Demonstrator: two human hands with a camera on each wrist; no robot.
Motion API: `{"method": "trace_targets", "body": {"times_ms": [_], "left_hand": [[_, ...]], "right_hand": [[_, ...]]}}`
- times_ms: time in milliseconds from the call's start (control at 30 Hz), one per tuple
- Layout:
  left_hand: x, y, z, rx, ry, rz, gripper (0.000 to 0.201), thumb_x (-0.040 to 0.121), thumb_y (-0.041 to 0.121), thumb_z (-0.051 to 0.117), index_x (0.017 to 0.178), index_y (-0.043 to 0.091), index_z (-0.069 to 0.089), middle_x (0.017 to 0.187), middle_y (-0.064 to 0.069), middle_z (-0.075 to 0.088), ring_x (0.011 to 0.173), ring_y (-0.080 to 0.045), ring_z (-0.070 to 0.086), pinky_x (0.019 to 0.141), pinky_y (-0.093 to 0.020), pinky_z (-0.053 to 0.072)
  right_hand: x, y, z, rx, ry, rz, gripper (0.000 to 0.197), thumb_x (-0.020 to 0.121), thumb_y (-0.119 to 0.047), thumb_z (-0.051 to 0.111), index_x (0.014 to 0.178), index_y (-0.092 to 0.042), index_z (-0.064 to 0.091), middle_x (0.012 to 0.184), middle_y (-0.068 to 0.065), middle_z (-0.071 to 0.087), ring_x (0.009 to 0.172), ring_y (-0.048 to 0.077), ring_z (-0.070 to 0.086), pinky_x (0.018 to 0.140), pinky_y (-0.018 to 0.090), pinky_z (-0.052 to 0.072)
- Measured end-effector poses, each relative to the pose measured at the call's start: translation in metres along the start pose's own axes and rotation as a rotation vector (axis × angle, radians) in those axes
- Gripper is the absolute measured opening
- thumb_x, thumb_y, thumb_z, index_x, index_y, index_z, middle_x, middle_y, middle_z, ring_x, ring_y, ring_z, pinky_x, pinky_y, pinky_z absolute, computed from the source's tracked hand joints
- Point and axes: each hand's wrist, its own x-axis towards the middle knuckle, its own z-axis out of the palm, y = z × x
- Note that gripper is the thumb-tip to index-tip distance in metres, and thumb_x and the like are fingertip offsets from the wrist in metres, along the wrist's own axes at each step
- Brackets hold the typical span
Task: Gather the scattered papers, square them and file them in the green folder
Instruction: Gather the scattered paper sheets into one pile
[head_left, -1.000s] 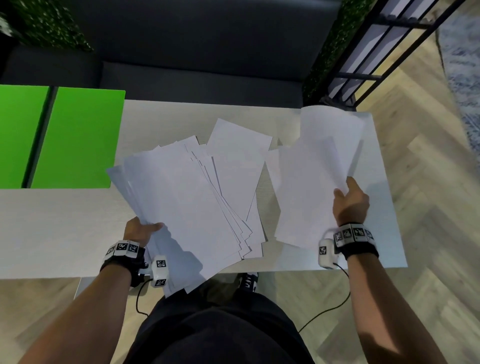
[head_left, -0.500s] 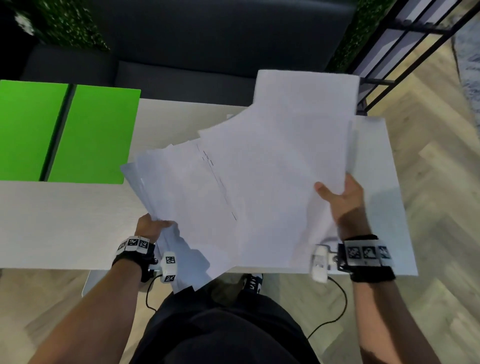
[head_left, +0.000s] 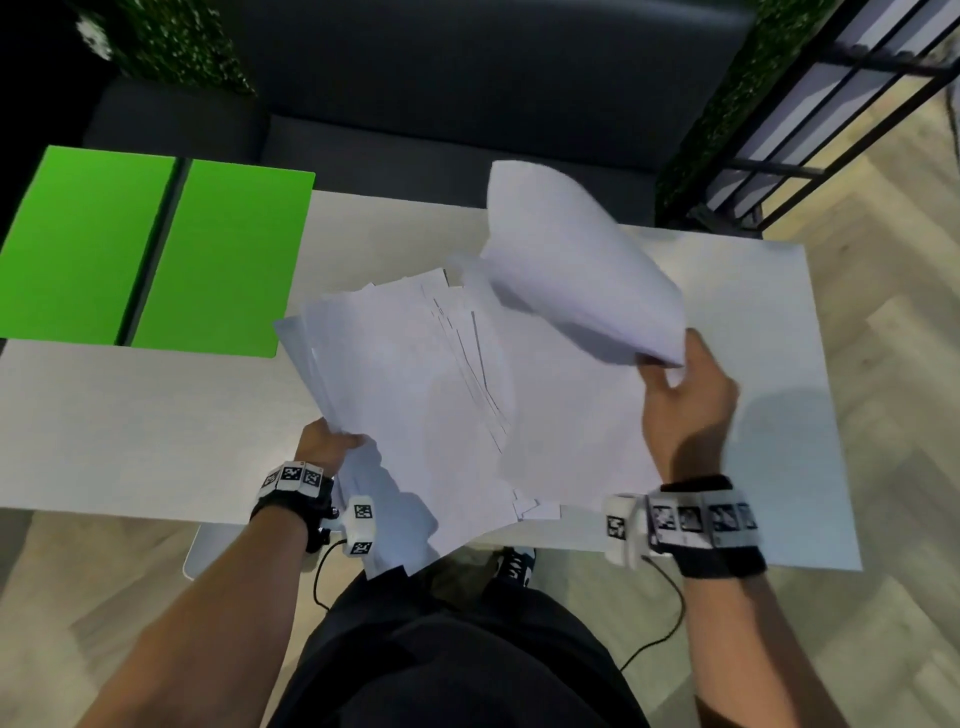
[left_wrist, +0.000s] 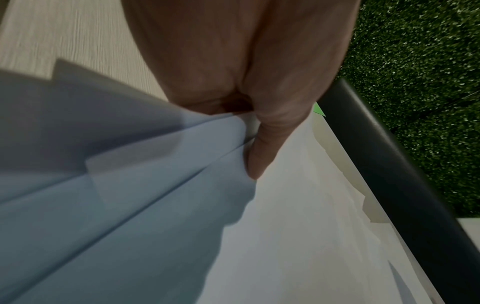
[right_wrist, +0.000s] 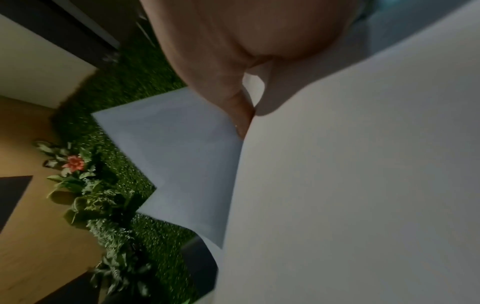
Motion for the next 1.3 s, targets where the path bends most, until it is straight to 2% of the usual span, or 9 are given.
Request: {"method": "trace_targets", "body": {"times_ms": [133, 267, 367, 667, 800, 967, 1067, 1200, 1300], "left_hand": [[0.004, -0.002, 0.002, 0.032, -0.007, 0.021, 0.041, 0.08, 0.005, 0.081, 0.115, -0.01, 0.065, 0.115, -0.022, 0.069, 0.089, -0.025, 0.061, 0.077, -0.03, 0.046], [0.002, 0.0, -0.001, 0.045, 0.02, -0.008, 0.042, 0.076, 0.006, 0.083, 0.112, -0.01, 0.067, 0.114, -0.022, 0.071, 0.092, -0.027, 0.066, 0.082, -0.036, 0.053], [0.006, -0.005, -0.004, 0.018, -0.011, 0.002, 0.048, 0.07, 0.008, 0.086, 0.111, -0.008, 0.068, 0.108, -0.022, 0.072, 0.098, -0.034, 0.071, 0.08, -0.037, 0.056], [0.003, -0.003, -0.002, 0.062, -0.002, 0.023, 0.019, 0.091, 0.0, 0.063, 0.108, -0.007, 0.066, 0.106, -0.023, 0.066, 0.091, -0.025, 0.058, 0.075, -0.03, 0.042], [0.008, -0.01, -0.001, -0.046, -0.06, -0.001, 0.027, 0.095, 0.004, 0.062, 0.116, -0.014, 0.062, 0.112, -0.025, 0.065, 0.102, -0.036, 0.063, 0.083, -0.032, 0.042], [-0.001, -0.005, -0.001, -0.195, -0.046, -0.021, 0.052, 0.097, 0.055, 0.053, 0.115, 0.007, 0.059, 0.107, -0.015, 0.059, 0.099, -0.029, 0.058, 0.086, -0.035, 0.044], [-0.007, -0.005, 0.001, -0.208, -0.075, 0.005, 0.06, 0.078, 0.035, 0.084, 0.122, 0.0, 0.063, 0.113, -0.008, 0.067, 0.104, -0.027, 0.064, 0.092, -0.035, 0.049], [-0.007, -0.002, 0.004, -0.053, -0.013, 0.002, 0.056, 0.068, 0.009, 0.09, 0.116, -0.005, 0.066, 0.117, -0.017, 0.07, 0.101, -0.031, 0.067, 0.086, -0.035, 0.052], [-0.005, -0.001, 0.003, -0.023, 0.006, 0.001, 0.055, 0.069, 0.008, 0.089, 0.117, -0.007, 0.065, 0.117, -0.02, 0.069, 0.102, -0.032, 0.066, 0.083, -0.035, 0.051]], "right_hand": [[0.014, -0.019, -0.037, 0.029, -0.052, -0.036, 0.022, 0.091, -0.022, 0.069, 0.097, -0.003, 0.059, 0.085, 0.014, 0.069, 0.076, 0.033, 0.063, 0.066, 0.039, 0.049], [0.008, -0.039, -0.031, 0.251, -0.199, 0.034, 0.021, 0.09, -0.018, 0.072, 0.11, -0.023, 0.067, 0.097, -0.008, 0.073, 0.089, 0.008, 0.07, 0.077, 0.018, 0.053], [-0.005, -0.039, 0.004, 0.309, -0.299, 0.098, 0.028, 0.089, -0.022, 0.073, 0.113, -0.034, 0.064, 0.102, -0.018, 0.071, 0.096, 0.001, 0.068, 0.085, 0.018, 0.053], [-0.046, 0.037, 0.162, 0.109, -0.642, 0.341, 0.052, 0.089, -0.031, 0.072, 0.134, -0.009, 0.059, 0.132, 0.006, 0.065, 0.122, 0.023, 0.061, 0.107, 0.04, 0.047], [-0.047, 0.046, 0.184, -0.107, -0.692, 0.42, 0.056, 0.09, -0.051, 0.066, 0.123, -0.006, 0.062, 0.12, 0.011, 0.069, 0.112, 0.032, 0.065, 0.089, 0.036, 0.053], [-0.043, 0.038, 0.201, -0.481, -0.876, 0.311, 0.061, 0.088, -0.07, 0.053, 0.082, -0.009, 0.054, 0.079, 0.006, 0.06, 0.074, 0.027, 0.06, 0.06, 0.031, 0.045], [-0.046, 0.033, 0.213, -0.548, -0.942, 0.225, 0.072, 0.086, -0.08, 0.038, 0.068, -0.012, 0.049, 0.067, 0.004, 0.056, 0.073, 0.027, 0.062, 0.056, 0.03, 0.043], [-0.031, 0.039, 0.204, -0.497, -0.57, 0.317, 0.075, 0.093, -0.074, 0.027, 0.112, -0.011, 0.064, 0.116, 0.015, 0.062, 0.111, 0.034, 0.058, 0.091, 0.047, 0.049], [-0.007, 0.056, 0.192, -0.432, -0.309, 0.783, 0.079, 0.091, -0.052, 0.055, 0.149, -0.005, 0.03, 0.158, 0.02, 0.025, 0.14, 0.04, 0.034, 0.105, 0.055, 0.039]]}}
